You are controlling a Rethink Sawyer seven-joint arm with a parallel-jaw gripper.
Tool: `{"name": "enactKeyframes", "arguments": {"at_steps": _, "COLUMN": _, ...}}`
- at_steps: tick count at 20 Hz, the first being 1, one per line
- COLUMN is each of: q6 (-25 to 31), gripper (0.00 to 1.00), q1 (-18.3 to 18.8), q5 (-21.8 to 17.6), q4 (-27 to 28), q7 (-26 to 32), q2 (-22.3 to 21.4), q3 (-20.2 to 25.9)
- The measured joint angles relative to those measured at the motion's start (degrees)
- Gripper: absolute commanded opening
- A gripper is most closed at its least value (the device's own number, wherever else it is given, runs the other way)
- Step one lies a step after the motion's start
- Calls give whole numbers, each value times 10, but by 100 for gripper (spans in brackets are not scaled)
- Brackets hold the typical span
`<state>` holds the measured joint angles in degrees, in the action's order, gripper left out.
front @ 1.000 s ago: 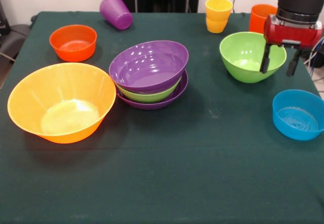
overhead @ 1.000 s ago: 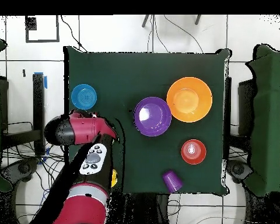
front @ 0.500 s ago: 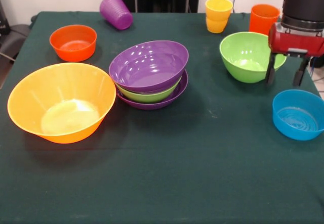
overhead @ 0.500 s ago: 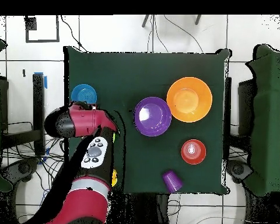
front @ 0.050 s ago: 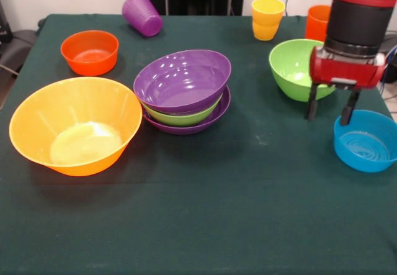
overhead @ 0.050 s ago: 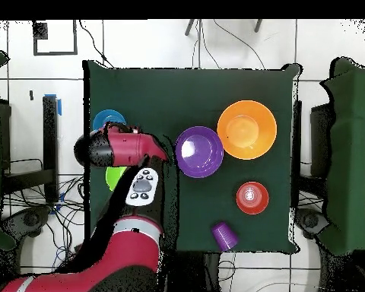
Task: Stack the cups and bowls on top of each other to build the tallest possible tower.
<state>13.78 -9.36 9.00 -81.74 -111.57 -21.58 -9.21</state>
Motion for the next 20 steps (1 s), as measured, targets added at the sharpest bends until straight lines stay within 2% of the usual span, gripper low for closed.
{"name": "enactKeyframes", "arguments": {"at_steps": 7, "q6": 0, "gripper": 100, "q1": 24, "q5": 0, "q4": 8, "q7": 0, "q2": 20, "q3": 3}}
{"name": "enactKeyframes", "arguments": {"at_steps": 20, "q6": 0, "gripper": 100, "q1": 9, "q5": 0, "q4": 8, "q7": 0, "q2": 33, "q3": 4}}
